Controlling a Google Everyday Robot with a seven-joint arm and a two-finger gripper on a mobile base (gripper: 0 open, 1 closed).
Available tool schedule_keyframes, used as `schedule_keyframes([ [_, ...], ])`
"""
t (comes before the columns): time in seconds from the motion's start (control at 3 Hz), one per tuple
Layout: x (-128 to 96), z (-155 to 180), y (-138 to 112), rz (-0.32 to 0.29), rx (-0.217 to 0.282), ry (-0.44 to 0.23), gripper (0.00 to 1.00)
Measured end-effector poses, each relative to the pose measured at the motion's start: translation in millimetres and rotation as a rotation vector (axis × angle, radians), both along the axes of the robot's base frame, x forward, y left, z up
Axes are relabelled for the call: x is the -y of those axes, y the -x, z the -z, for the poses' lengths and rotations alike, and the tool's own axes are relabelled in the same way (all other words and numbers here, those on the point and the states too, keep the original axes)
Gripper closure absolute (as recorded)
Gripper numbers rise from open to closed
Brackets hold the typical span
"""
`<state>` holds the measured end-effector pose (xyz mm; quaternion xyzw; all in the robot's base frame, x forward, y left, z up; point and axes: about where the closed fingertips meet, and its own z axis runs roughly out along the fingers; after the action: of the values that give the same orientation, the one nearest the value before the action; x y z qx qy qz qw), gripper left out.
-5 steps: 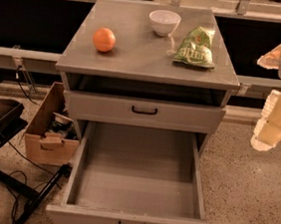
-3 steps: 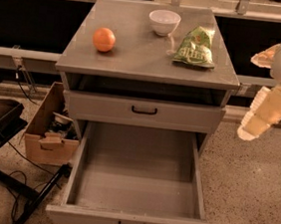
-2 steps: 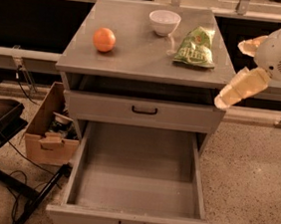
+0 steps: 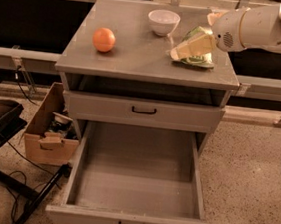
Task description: Place orange into middle drawer
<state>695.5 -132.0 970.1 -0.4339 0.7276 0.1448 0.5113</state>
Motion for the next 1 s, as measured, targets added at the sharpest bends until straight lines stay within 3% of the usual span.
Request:
schedule_keyframes([
  [0.33,1,-2,-2,0.008,0.011,-0.002,0.0],
  [0.67,-21,7,-13,-0.023,0.012,-0.053,0.0],
  [1.0,-84,13,-41,-0.104,0.038,-0.135,0.0],
])
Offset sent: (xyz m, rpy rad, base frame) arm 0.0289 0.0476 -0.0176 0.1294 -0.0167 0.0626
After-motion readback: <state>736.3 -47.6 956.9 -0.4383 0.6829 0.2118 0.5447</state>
